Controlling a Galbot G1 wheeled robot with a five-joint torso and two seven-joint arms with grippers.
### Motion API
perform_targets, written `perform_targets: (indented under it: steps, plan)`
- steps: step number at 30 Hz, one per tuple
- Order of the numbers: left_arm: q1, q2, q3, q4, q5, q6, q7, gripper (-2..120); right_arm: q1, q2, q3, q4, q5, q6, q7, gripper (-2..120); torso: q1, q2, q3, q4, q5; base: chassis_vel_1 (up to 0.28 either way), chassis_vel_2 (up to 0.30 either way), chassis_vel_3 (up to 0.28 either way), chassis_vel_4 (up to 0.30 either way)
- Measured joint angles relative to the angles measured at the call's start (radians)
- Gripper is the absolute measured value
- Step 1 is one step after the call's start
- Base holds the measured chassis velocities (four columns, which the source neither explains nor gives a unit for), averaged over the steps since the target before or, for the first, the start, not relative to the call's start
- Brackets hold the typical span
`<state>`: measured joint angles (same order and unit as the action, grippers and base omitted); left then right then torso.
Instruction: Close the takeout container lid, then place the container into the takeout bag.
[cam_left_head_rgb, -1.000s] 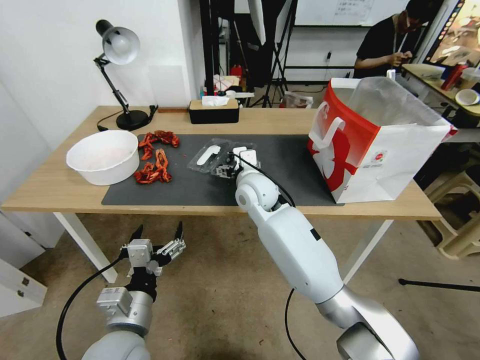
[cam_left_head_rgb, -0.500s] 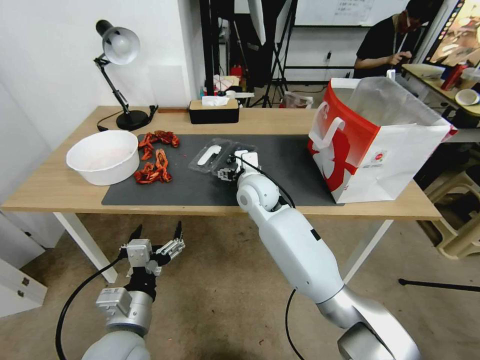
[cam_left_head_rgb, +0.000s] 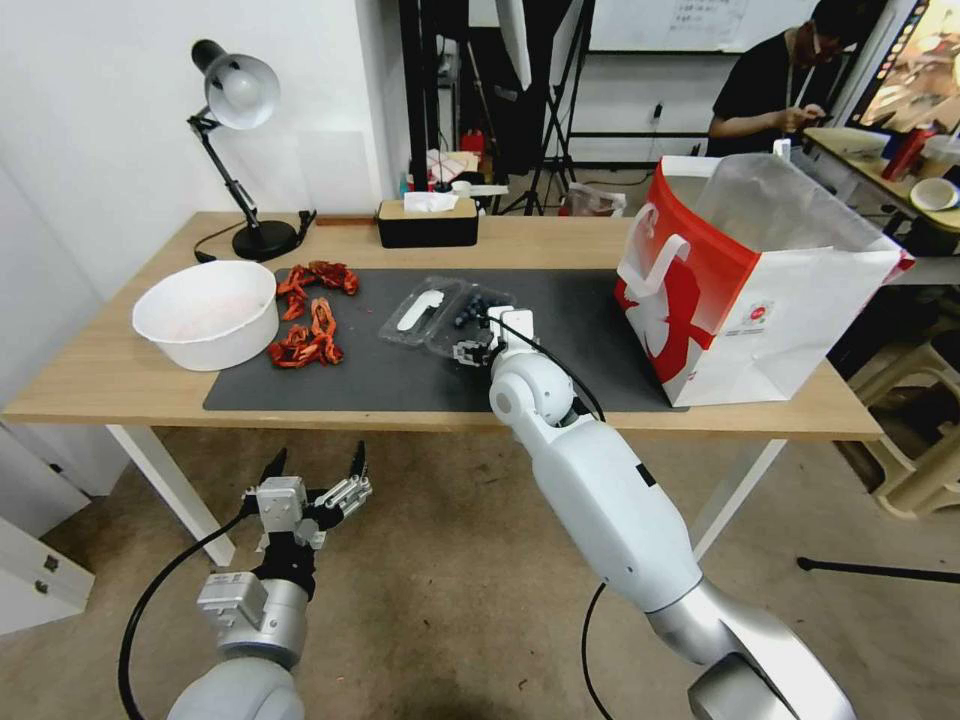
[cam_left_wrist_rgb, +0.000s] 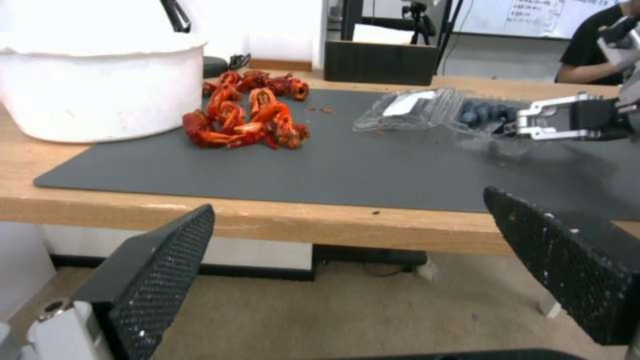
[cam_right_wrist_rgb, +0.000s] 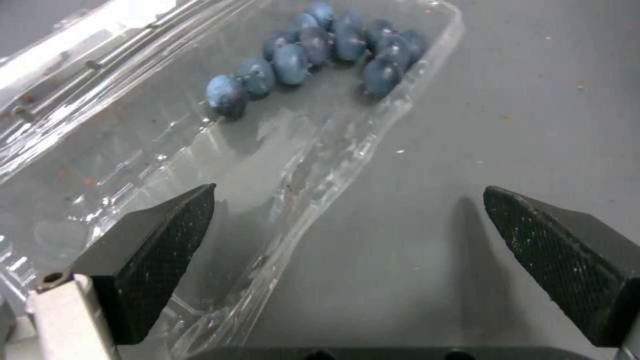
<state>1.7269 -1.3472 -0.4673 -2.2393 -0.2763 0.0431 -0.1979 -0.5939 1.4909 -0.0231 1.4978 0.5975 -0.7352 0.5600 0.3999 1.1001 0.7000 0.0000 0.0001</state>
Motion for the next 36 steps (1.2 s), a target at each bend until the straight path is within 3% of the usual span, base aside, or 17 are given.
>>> perform_targets:
  steps: [36]
  plan:
    - [-0.012,-0.004,0.009,0.017,-0.001,-0.007,-0.009,100,-0.008,-0.092,0.055,0.042,0.043,0.000,0.002,100,0.000,0.000,0.000,0.0000,-0.0001,0.000,0.000,0.000,0.000]
